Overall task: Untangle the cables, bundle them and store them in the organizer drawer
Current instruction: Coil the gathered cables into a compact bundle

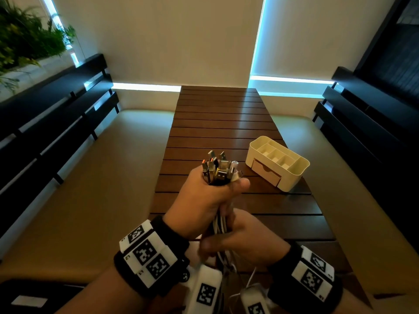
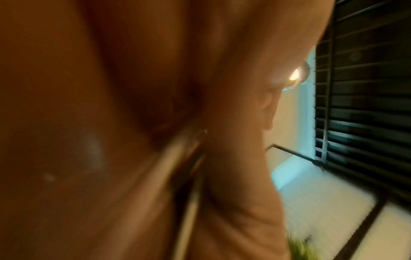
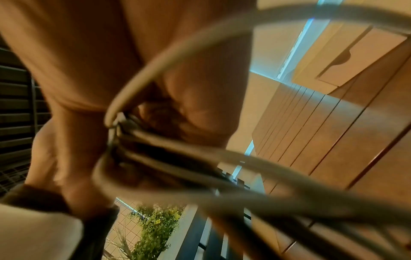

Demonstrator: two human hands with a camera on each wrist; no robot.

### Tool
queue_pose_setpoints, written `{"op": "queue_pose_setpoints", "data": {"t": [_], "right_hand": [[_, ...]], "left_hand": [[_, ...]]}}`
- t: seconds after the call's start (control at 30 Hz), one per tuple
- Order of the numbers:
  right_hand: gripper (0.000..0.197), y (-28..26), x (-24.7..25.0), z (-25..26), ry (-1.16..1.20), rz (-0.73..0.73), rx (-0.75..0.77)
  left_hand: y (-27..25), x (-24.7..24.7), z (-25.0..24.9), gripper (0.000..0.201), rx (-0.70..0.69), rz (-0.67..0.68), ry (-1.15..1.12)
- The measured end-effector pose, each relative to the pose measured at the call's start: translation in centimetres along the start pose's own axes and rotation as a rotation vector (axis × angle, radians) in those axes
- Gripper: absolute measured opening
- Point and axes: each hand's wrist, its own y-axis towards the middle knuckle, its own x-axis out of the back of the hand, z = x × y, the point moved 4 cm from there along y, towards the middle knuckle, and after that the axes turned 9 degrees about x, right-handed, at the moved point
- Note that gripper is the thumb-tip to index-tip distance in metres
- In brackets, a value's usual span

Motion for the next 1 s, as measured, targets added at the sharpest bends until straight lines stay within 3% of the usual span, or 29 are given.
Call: {"op": "queue_pose_setpoints", "data": {"t": [0.17,0.27,0.43,0.5,0.63,1.0], "right_hand": [[0.032,0.3,0.7,-0.1,-0.234,-0.119,-0.034],[0.013,0.5,1.1,0.1,-0.386,-0.104,-0.026],[0.017,-0.2,1.6,-1.7,-0.561,-0.064,-0.127],[0.008,-0.5,2.0,-2.3,-0.583,-0.063,-0.175],[0.015,-0.7,2.6,-2.7,-0.635,-0.044,-0.228],[0.014,-1.7,5.0,2.1,-0.699,-0.094,-0.088]], "left_hand": [[0.0,0.9,-0.4,0.018,0.017,-0.058,-0.189],[0.0,1.1,-1.0,0.022,0.041,-0.071,-0.311],[-0.5,1.9,-1.5,0.026,0.064,-0.055,-0.412],[-0.8,2.2,-1.0,0.026,0.078,-0.058,-0.442],[-1.1,2.4,-0.8,0.028,0.102,-0.062,-0.467],[-2.2,4.9,-2.3,0.021,0.104,-0.207,-0.407]]}}
